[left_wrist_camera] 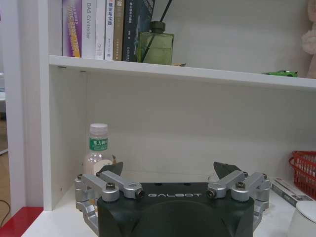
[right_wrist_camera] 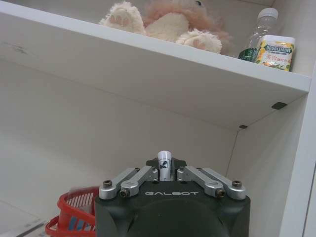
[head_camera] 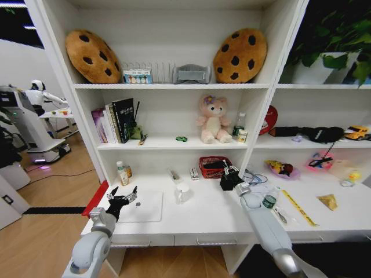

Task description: Organize the objects on the table.

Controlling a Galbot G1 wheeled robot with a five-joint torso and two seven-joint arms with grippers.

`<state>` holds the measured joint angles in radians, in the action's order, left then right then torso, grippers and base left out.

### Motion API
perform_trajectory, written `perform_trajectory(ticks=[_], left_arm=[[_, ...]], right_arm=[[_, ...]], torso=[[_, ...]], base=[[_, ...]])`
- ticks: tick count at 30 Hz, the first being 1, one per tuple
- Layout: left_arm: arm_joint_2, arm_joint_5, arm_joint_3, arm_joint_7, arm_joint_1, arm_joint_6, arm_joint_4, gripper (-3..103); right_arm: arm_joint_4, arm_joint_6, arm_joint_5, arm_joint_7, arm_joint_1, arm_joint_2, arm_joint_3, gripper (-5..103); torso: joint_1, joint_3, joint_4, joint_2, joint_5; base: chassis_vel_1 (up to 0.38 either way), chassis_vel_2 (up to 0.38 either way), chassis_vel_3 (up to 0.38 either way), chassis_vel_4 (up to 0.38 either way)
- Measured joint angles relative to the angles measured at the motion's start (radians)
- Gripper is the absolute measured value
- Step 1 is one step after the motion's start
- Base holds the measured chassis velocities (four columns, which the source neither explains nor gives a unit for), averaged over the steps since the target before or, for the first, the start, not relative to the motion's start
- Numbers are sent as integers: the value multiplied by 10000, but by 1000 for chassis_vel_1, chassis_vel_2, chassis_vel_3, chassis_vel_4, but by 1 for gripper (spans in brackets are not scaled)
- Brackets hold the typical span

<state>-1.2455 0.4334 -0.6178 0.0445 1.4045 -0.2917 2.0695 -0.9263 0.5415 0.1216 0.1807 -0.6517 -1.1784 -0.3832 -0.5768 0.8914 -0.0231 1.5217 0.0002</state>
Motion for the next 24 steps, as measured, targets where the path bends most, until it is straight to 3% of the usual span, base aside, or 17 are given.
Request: perform_trajectory(ticks=[11, 24], left_arm=[[0, -1, 0, 0, 0, 0, 0, 100], [0, 0, 0, 0, 0, 0, 0, 100]], right_arm=[[454, 298, 34, -13, 237, -182, -15, 12], [651, 470, 155, -281, 188, 145, -61, 12]], torso=[[0, 0, 0, 0, -2], [0, 0, 0, 0, -2]], base=[[0, 0, 0, 0], [0, 0, 0, 0]])
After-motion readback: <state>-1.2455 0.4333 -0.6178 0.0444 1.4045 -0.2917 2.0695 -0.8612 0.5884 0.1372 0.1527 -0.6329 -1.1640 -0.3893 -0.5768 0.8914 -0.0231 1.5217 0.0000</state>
